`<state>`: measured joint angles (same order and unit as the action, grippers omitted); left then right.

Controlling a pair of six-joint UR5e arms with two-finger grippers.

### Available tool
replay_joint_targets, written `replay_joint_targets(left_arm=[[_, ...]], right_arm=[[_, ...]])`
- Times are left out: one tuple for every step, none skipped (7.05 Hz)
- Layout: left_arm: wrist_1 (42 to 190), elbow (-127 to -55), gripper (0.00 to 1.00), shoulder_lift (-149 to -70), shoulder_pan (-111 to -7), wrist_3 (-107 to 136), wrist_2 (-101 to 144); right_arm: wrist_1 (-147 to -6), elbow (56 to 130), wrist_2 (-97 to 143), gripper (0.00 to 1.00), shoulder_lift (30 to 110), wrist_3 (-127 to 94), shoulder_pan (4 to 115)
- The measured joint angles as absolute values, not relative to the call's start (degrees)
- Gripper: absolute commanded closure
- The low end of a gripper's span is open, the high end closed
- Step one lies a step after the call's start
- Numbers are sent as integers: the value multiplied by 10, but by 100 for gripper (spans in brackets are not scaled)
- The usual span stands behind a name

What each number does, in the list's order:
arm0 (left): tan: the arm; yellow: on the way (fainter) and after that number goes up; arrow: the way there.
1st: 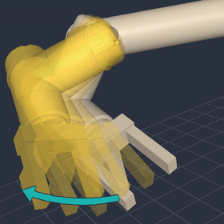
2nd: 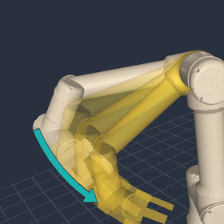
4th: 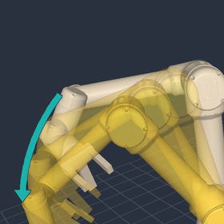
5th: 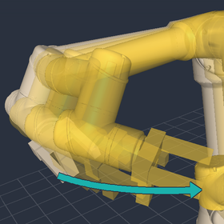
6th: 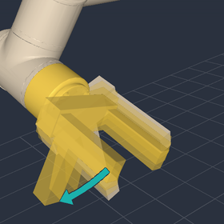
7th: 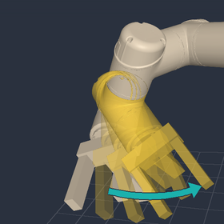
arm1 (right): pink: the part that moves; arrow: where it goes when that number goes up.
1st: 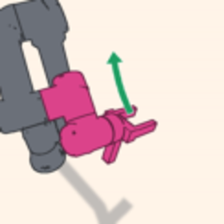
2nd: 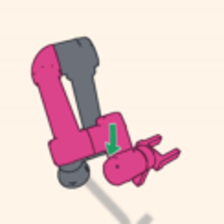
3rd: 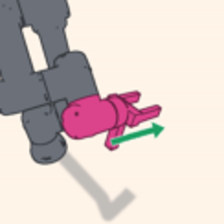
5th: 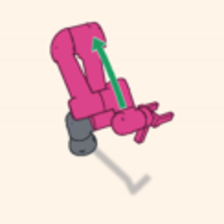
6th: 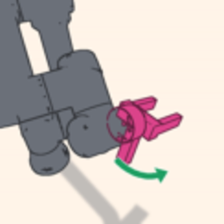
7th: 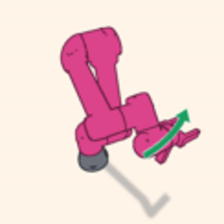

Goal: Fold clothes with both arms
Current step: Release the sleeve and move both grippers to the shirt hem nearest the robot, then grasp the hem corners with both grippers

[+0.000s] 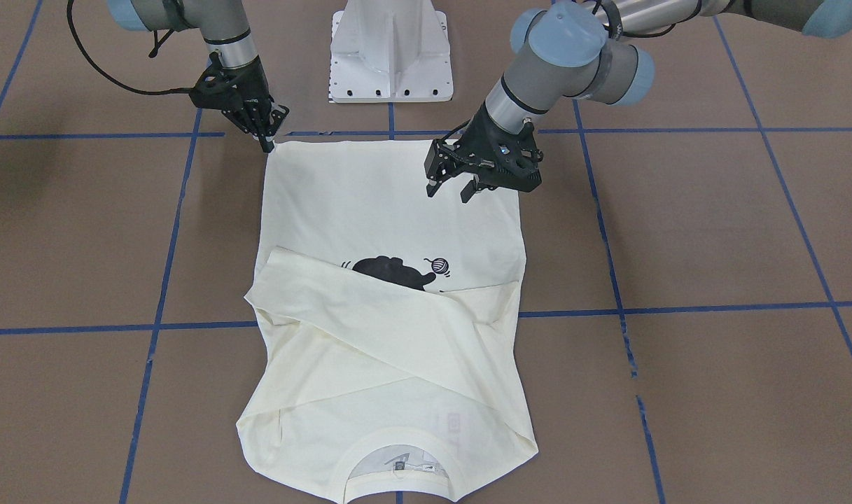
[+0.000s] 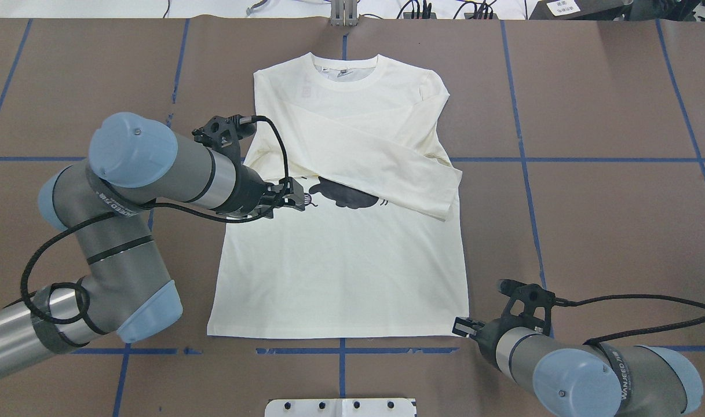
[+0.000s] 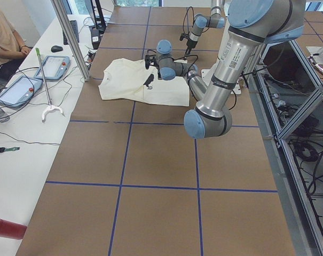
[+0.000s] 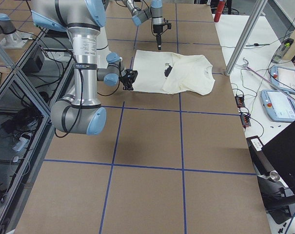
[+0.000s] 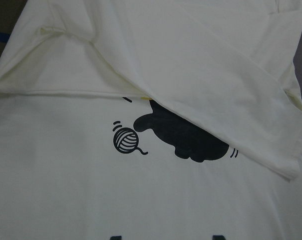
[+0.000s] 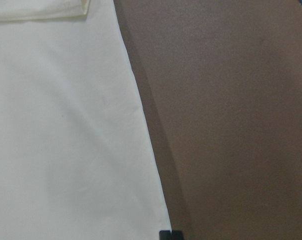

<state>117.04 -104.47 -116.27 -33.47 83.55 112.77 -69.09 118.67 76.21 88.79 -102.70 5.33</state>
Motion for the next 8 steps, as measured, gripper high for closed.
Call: replay_joint_targets(left_arm=[[1165,-1088,32,-1113,-319,862,1102],[1152,-1125,33,-1063,-284,887,1046],[1125,-1147,34,-1030,-233,917,976],[1088,-1156,34,-1015,-179,951,921],[1060,-1158,35,-1007,-138,975,887],[1048,-1157,36,-999,-115,989,873],[1044,-1157,40,-990,-103,997,868],[1043,-1157,64,-985,-98,1000,866]], right_arm=[[-691,1197,763,100,889,-1026,55],[-691,1210,765,100,892,-1025,57],[-691,1221,767,100,894,-1023,60],[-691,1226,768,100,894,-1022,61],[-691,1227,769,100,894,-1022,61],[-691,1228,768,100,894,-1022,61],[-691,1228,768,100,893,-1022,61],[-691,1228,768,100,892,-1022,61]])
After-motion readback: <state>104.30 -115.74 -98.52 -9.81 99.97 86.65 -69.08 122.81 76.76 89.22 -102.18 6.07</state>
